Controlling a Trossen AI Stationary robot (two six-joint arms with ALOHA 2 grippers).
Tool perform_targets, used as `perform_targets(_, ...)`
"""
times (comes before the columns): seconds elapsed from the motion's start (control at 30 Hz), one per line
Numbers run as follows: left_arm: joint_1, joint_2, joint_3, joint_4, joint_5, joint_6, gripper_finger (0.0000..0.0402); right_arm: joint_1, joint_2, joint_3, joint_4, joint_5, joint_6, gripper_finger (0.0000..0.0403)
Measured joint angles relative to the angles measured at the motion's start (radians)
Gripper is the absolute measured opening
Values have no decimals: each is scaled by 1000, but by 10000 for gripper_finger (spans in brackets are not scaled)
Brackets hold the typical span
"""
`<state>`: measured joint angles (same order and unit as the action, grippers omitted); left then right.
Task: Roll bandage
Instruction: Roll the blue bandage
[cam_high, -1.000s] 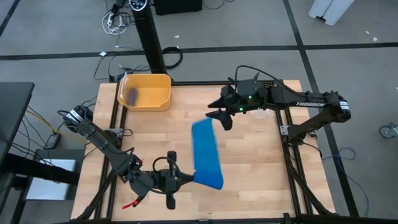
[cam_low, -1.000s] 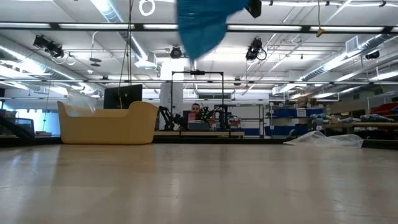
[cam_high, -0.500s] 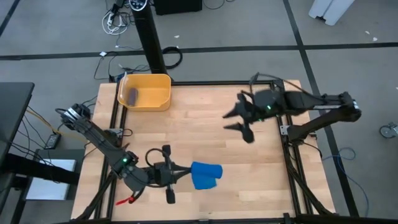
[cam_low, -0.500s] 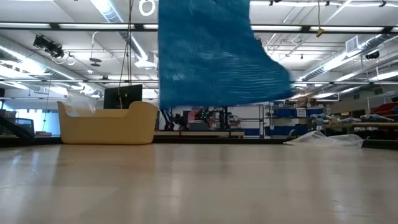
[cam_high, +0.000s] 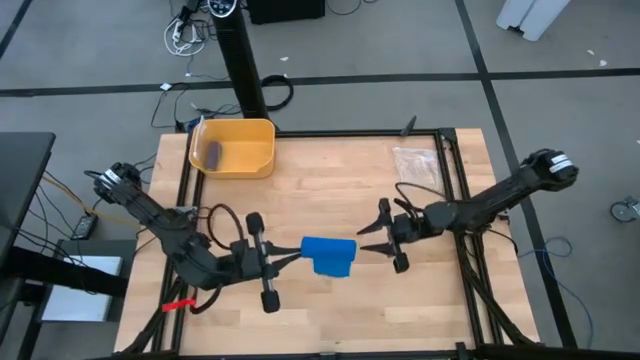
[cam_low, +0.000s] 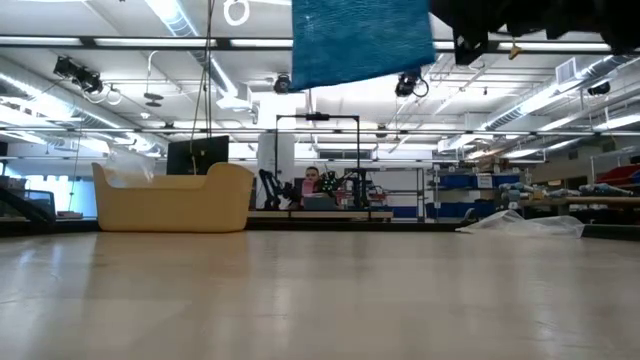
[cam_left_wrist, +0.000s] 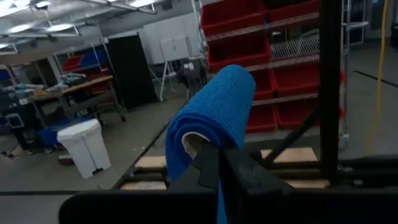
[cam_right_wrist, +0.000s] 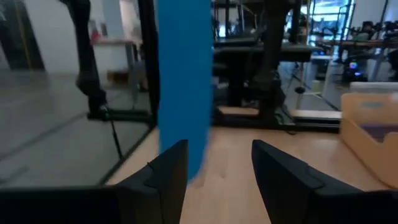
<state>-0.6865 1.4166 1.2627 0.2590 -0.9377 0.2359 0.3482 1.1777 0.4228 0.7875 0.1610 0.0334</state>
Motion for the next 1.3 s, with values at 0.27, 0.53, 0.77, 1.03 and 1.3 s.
perform_targets(0.27, 0, 0, 71, -17, -35, 75, 3, 44, 194, 50, 188, 45, 45, 228)
perform_targets(0.53, 3, 2, 71, -16, -64, 105, 3, 45, 303, 120, 186, 97, 80, 278)
perform_targets(0.77, 21, 2, 71, 23, -66, 146, 3, 45, 410, 188, 186, 99, 97, 265)
perform_targets(1.03, 26, 2, 71, 71, -78, 240, 3, 49, 466, 210, 183, 75, 84, 81)
perform_targets(1.3, 30, 2, 59, 89, -258, 369, 3, 125, 465, 213, 186, 26, 104, 4)
